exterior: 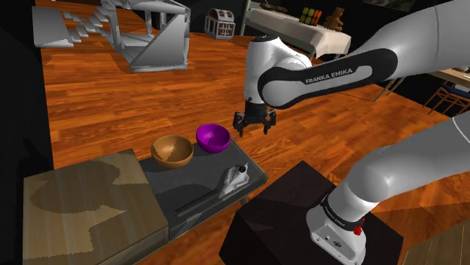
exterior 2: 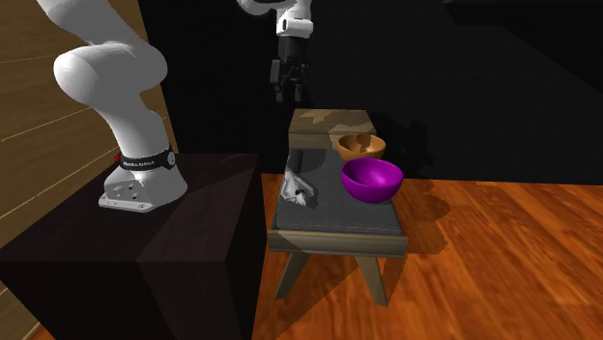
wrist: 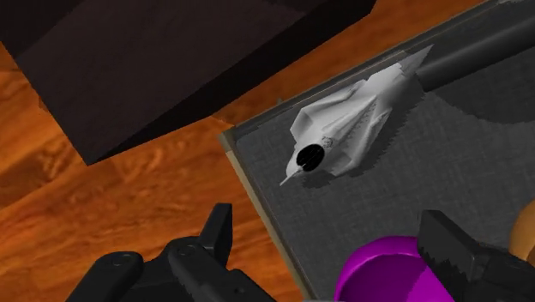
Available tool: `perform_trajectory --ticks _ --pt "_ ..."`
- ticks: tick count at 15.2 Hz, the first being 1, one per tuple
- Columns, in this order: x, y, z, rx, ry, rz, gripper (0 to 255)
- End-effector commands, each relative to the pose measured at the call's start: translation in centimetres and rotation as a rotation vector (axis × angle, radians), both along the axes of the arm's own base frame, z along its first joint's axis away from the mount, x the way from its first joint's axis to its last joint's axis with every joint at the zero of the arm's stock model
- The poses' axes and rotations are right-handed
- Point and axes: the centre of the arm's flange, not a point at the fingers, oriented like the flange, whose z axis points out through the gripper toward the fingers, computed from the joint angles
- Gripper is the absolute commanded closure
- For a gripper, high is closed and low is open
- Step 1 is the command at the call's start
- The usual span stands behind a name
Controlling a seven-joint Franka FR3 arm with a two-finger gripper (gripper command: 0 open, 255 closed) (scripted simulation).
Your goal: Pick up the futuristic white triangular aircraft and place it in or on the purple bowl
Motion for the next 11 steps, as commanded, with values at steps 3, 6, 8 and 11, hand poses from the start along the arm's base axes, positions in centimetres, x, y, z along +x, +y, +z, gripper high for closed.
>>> perform_trajectory --ticks 3,6,8,11 --pt "2.0 1.6 -5.5 -0.047 0.023 -0.104 0" --pt "3.4 2.4 -9.5 -0.083 0.042 -0.179 0" --pt "4.3 2.9 -12.2 -0.107 0.055 -0.228 0" --pt "5.7 3.3 -16.3 -0.143 0.074 -0.303 0"
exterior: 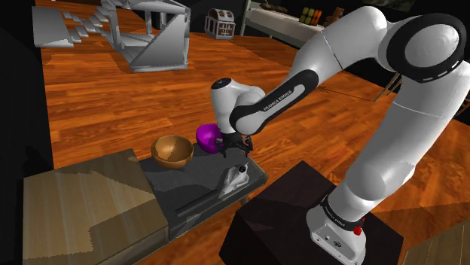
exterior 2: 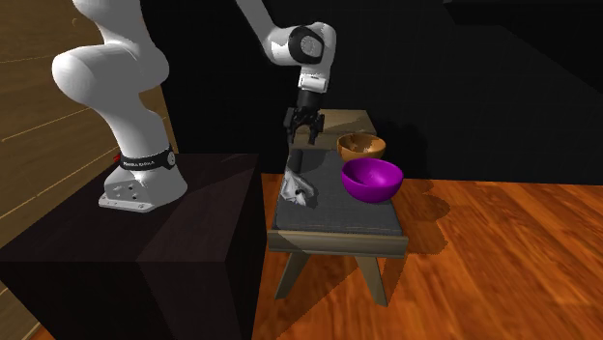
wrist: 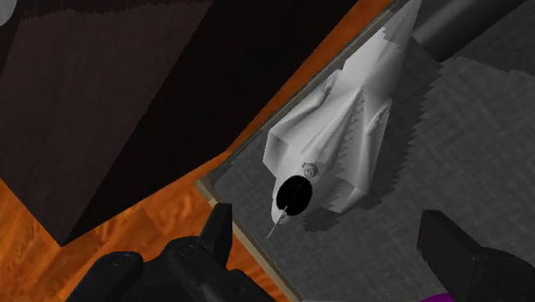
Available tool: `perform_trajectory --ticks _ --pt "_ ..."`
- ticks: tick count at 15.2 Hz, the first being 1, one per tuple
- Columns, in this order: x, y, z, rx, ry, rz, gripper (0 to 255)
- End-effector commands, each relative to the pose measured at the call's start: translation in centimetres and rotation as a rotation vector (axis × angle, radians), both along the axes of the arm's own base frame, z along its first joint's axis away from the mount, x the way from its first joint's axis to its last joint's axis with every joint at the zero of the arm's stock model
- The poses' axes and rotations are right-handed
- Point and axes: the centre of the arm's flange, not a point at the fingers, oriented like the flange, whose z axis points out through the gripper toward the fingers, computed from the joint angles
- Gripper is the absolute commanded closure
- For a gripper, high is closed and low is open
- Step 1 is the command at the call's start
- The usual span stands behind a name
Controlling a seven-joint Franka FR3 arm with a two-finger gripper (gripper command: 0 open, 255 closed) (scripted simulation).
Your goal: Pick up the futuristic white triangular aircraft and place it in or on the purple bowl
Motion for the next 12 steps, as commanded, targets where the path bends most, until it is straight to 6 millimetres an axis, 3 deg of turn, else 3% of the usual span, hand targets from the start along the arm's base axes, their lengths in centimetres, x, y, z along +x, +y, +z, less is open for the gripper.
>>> perform_trajectory --ticks 1,6,12 --pt "0.8 0.0 -3.0 -0.026 0.011 -0.054 0" --pt "2.9 0.1 -9.9 -0.086 0.043 -0.178 0" --pt "2.3 -0.7 -13.2 -0.094 0.047 -0.195 0"
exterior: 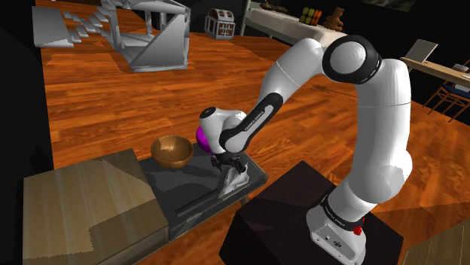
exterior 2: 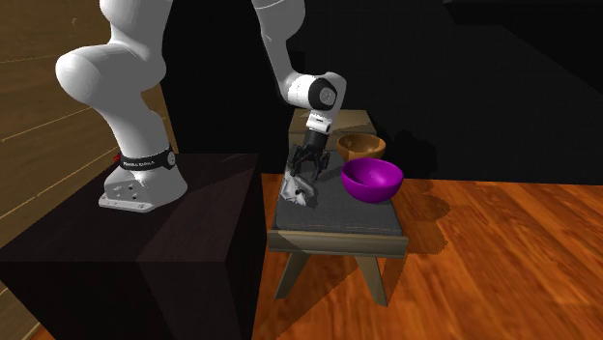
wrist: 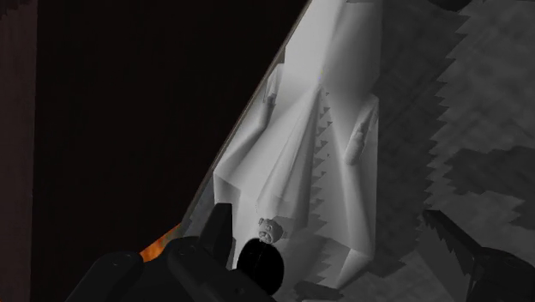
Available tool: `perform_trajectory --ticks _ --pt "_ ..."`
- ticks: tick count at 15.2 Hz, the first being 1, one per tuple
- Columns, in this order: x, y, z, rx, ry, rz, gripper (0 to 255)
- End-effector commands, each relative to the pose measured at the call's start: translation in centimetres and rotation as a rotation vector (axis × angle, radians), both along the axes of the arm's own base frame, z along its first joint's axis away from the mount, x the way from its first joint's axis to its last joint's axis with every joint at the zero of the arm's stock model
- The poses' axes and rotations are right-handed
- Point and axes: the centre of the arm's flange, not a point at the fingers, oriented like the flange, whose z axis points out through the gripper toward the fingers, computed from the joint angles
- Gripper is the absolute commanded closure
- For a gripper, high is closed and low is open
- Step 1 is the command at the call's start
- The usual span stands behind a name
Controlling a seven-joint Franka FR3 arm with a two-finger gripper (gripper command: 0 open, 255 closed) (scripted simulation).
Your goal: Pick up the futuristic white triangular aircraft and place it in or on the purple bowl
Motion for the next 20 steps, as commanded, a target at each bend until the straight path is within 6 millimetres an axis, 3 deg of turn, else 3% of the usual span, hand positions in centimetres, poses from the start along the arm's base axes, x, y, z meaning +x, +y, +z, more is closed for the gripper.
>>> perform_trajectory --ticks 1,10,11,20 --pt "-0.27 -0.34 -0.96 0.000 0.000 -0.001 0" --pt "-0.52 -0.60 -1.70 0.000 0.000 -0.001 0" --pt "-0.52 -0.60 -1.70 0.000 0.000 -0.001 255" --pt "-0.52 -0.60 -1.71 0.000 0.000 -0.001 255"
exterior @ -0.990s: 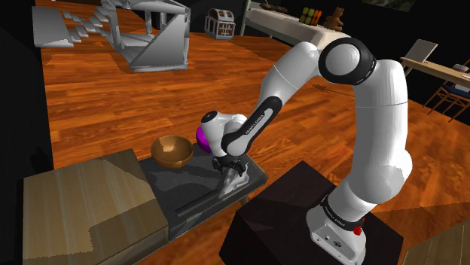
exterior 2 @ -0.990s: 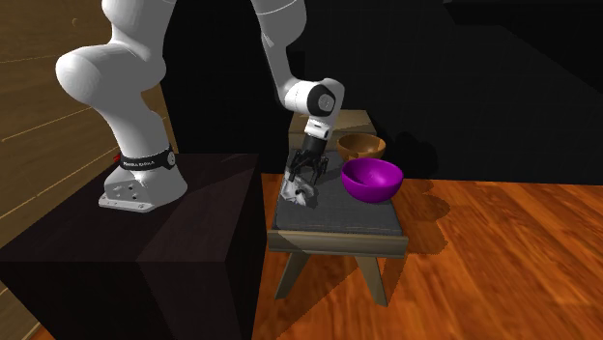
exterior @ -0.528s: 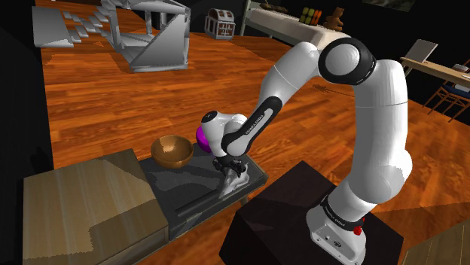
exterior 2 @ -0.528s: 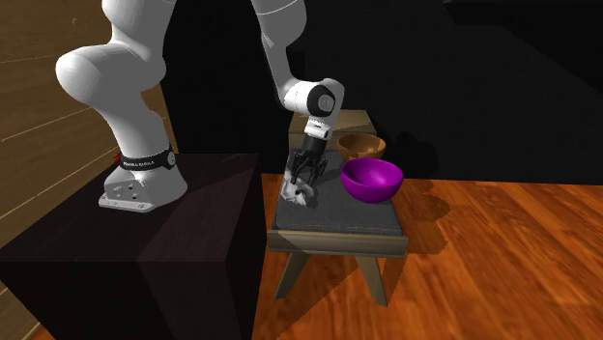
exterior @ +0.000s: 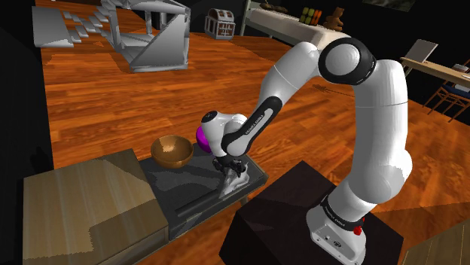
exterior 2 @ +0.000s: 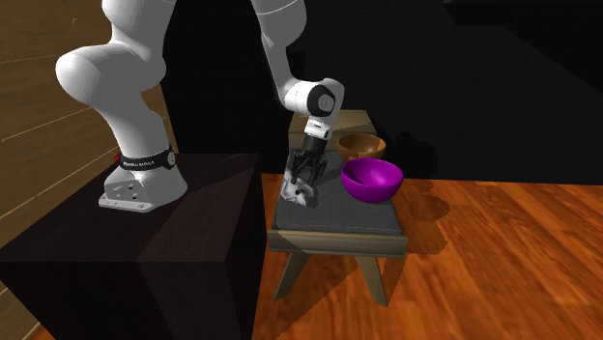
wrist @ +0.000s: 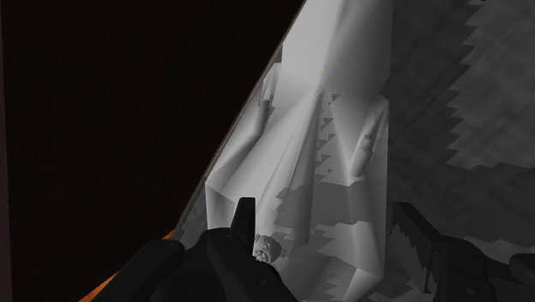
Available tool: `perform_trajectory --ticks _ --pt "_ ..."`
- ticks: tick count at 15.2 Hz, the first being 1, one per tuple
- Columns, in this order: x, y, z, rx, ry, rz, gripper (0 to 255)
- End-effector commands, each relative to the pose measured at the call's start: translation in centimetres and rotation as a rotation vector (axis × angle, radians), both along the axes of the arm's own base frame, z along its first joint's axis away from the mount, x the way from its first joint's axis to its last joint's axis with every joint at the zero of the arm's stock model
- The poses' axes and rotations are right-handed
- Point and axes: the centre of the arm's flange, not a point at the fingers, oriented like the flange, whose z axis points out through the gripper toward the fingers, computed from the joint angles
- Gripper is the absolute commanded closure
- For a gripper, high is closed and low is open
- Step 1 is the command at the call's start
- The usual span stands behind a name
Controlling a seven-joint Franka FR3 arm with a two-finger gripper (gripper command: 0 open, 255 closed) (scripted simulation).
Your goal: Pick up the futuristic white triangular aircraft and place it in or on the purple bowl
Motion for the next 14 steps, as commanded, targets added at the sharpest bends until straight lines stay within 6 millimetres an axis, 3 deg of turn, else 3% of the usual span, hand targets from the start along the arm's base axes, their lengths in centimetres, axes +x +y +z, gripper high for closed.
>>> perform_trajectory --ticks 1,14 --pt "0.0 0.0 0.5 -0.001 0.001 -0.001 255" --pt "0.0 0.0 7.4 -0.001 0.001 -0.001 255"
